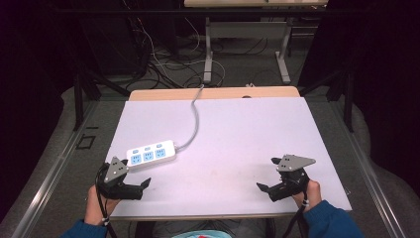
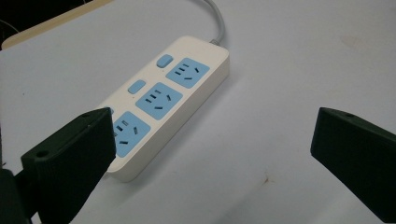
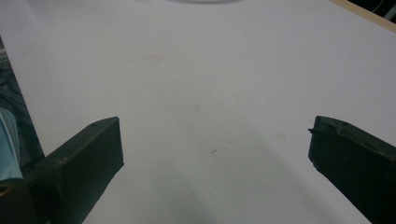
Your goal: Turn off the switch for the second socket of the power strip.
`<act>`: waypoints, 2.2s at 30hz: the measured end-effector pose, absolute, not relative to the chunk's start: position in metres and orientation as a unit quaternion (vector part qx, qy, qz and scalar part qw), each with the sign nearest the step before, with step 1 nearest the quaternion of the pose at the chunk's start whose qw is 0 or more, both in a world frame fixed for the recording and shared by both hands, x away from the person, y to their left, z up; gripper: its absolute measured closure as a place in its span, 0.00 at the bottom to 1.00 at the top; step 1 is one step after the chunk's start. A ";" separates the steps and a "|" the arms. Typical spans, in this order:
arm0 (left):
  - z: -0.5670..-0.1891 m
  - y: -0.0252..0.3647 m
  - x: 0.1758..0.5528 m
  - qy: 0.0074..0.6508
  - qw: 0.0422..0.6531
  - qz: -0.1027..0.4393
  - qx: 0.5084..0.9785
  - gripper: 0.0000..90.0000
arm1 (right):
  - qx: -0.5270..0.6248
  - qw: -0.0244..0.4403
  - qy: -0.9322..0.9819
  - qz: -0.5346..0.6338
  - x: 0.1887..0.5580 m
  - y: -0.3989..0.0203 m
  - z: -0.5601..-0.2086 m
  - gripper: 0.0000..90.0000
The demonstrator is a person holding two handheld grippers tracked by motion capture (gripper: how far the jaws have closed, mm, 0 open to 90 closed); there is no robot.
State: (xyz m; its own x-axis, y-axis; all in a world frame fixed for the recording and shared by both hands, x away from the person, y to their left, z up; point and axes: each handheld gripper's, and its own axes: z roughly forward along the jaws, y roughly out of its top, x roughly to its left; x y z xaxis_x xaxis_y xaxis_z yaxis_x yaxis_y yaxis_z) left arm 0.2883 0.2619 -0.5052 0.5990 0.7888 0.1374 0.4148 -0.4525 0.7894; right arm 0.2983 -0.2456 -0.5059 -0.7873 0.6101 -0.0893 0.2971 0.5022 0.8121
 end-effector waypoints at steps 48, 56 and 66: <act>-0.497 0.259 0.349 0.392 0.337 0.269 0.812 0.00 | 0.270 0.189 0.851 0.410 0.299 -0.244 -0.507 0.04; -0.498 0.260 0.362 0.400 0.336 0.264 0.811 0.00 | 0.269 0.190 0.849 0.414 0.299 -0.244 -0.507 0.04; -0.500 0.255 0.376 0.396 0.329 0.260 0.817 0.00 | 0.271 0.187 0.850 0.412 0.299 -0.244 -0.507 0.05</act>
State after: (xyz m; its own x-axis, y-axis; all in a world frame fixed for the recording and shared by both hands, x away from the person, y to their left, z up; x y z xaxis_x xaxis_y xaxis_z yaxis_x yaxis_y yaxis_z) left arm 0.3757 0.2554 -0.4998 0.5512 0.8179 0.1650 0.4758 -0.4706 0.7430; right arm 0.2993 -0.2443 -0.5075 -0.7825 0.6154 -0.0950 0.3066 0.5136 0.8014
